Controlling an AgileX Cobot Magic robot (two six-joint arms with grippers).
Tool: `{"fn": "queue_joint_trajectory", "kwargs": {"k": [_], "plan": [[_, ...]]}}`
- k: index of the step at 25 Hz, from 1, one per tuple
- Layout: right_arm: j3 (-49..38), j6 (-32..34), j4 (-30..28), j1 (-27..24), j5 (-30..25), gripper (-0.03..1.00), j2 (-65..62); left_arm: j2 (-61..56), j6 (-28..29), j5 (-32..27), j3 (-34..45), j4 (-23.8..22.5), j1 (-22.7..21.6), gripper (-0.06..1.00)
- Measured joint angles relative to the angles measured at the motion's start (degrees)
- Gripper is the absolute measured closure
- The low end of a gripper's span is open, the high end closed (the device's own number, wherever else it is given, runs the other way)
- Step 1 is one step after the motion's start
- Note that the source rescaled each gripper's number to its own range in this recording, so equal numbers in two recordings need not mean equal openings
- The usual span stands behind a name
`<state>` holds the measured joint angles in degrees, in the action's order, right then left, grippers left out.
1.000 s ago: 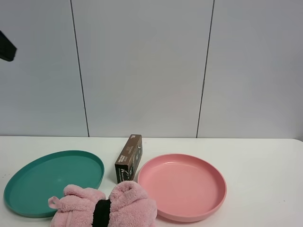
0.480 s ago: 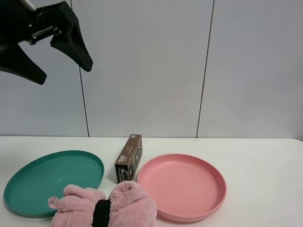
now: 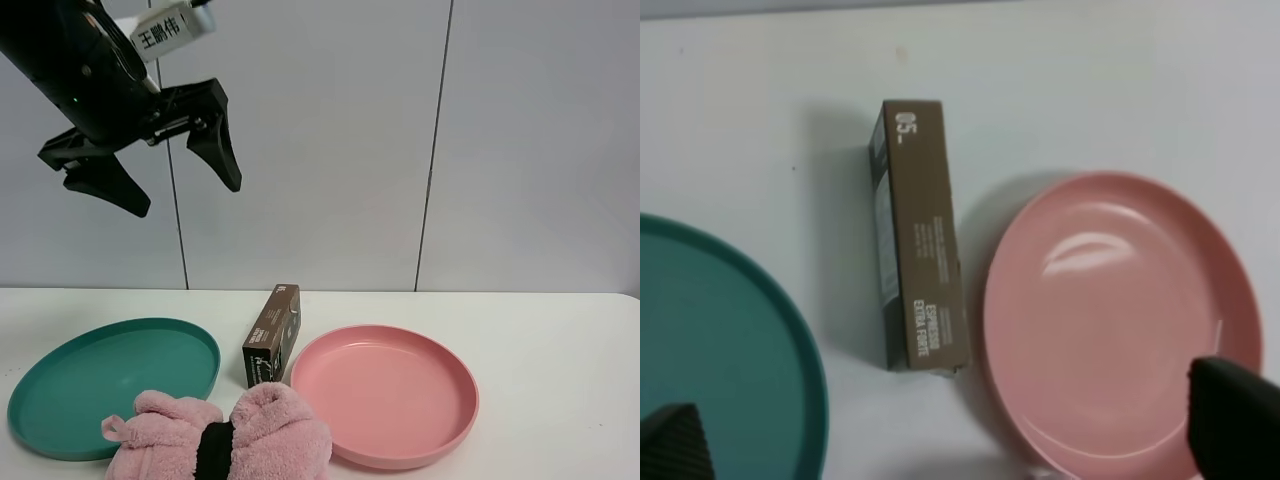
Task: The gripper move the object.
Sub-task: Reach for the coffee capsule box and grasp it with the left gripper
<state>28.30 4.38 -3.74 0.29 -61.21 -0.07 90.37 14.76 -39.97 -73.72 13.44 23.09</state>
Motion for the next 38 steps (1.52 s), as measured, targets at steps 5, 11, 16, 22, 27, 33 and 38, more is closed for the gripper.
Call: {"fn": "queue_joint_trajectory", "kwargs": {"k": [5, 11, 16, 22, 27, 33, 38], "plan": [[0.00, 0.00, 0.00, 0.00, 0.00, -0.03, 0.00, 6.32, 0.00, -0.38, -1.24, -0.24, 0.60, 0.00], [0.00, 0.00, 0.00, 0.00, 0.00, -0.03, 0.00, 14.03, -0.18, -1.00, -8.52, -1.37, 3.98, 0.00], [0.00, 0.00, 0.00, 0.00, 0.00, -0.03, 0.00, 19.49, -0.18, -2.82, -16.46, -3.04, 5.93, 0.00], [0.00, 0.00, 0.00, 0.00, 0.00, -0.03, 0.00, 25.82, -0.43, -6.00, -24.04, -4.26, 7.32, 0.00], [0.00, 0.00, 0.00, 0.00, 0.00, -0.03, 0.00, 29.35, -0.56, -6.90, -24.37, -6.52, 7.32, 0.01], [0.00, 0.00, 0.00, 0.00, 0.00, -0.03, 0.00, 31.08, -0.62, -5.82, -24.52, -6.76, 7.32, 0.02], [0.00, 0.00, 0.00, 0.00, 0.00, -0.03, 0.00, 32.90, -0.62, -5.70, -24.73, -6.64, 6.90, 0.01]]}}
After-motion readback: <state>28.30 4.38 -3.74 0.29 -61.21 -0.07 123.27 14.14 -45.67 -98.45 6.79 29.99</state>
